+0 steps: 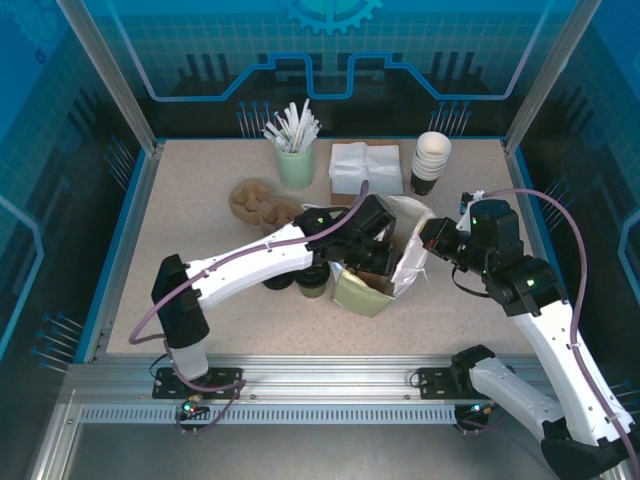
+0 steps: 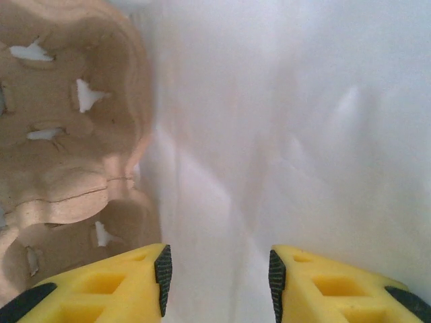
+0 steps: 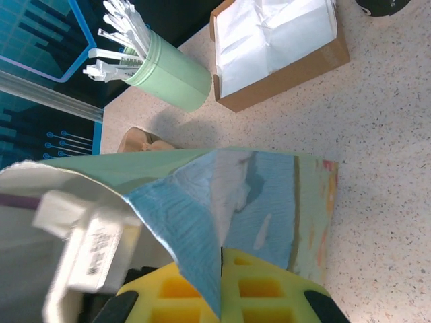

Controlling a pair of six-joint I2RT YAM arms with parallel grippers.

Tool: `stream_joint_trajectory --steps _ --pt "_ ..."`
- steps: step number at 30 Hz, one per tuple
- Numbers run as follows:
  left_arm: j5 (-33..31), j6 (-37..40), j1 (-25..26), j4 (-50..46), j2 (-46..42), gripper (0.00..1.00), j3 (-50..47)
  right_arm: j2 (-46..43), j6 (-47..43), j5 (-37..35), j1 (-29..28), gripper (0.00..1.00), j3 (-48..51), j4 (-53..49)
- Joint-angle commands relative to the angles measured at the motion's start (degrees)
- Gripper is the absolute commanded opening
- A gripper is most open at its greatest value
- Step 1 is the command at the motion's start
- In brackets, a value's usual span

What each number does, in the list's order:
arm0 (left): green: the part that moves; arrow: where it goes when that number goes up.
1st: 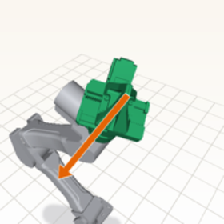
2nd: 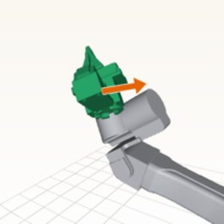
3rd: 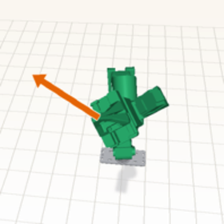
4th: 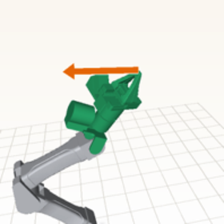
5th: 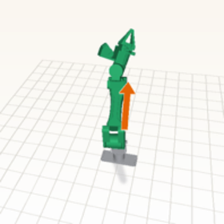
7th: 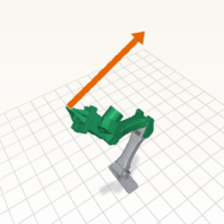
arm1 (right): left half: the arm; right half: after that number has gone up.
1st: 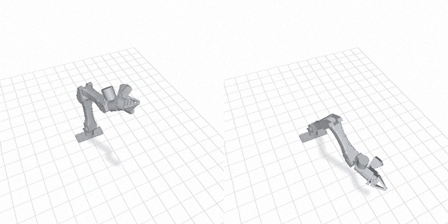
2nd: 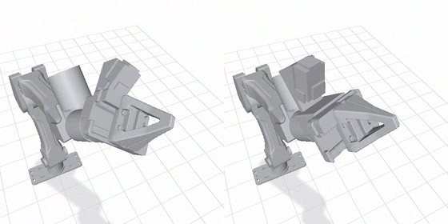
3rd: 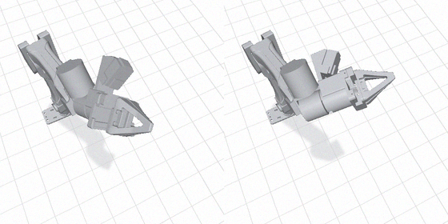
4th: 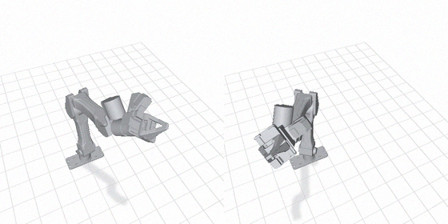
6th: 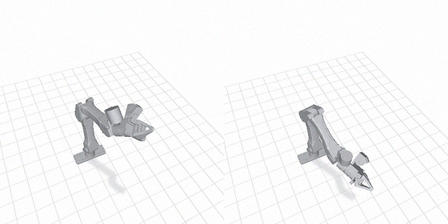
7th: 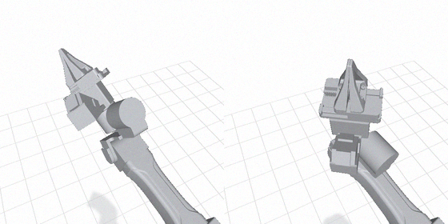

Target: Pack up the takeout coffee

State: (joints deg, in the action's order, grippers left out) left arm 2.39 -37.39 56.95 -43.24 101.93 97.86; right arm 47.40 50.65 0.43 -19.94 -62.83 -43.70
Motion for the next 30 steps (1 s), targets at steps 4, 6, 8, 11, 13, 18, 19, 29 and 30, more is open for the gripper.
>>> stream_joint_trajectory --steps 4,6,8,11,13,18,19,29,30 --pt "-0.7 -0.2 0.0 1.7 -6.5 0.46 -0.4 0.2 -2.2 -0.9 -0.5 0.0 -2.1 -0.7" --pt "0.3 -0.4 0.0 3.8 -7.7 0.47 -1.6 0.3 -1.9 -0.5 -0.5 0.0 -2.1 -0.5" --pt "1.5 -0.9 0.0 6.1 -8.5 0.47 -3.2 0.3 -1.7 -0.3 -0.4 0.0 -2.0 -0.3" --pt "3.7 -1.5 0.0 9.7 -9.4 0.47 -5.1 0.3 -1.5 0.1 -0.4 0.0 -1.8 -0.2" --pt "4.7 -1.7 0.0 11.8 -9.7 0.47 -6.2 0.2 -1.3 0.5 -0.3 0.0 -1.7 -0.1" --pt "1.3 -1.0 0.0 11.5 -9.8 0.47 -6.0 0.2 -1.3 1.4 -0.3 0.0 -1.6 0.1" --pt "0.4 -0.8 0.1 11.3 -9.8 0.47 -5.9 0.1 -1.4 1.5 -0.3 0.0 -1.5 0.3" --pt "6.8 1.3 0.1 18.5 -15.2 0.51 -6.0 -1.8 -5.7 4.4 0.8 0.0 1.8 3.8" --pt "7.6 1.7 0.0 19.0 -16.0 0.51 -6.1 -2.4 -6.7 5.4 1.2 0.0 2.5 4.6"
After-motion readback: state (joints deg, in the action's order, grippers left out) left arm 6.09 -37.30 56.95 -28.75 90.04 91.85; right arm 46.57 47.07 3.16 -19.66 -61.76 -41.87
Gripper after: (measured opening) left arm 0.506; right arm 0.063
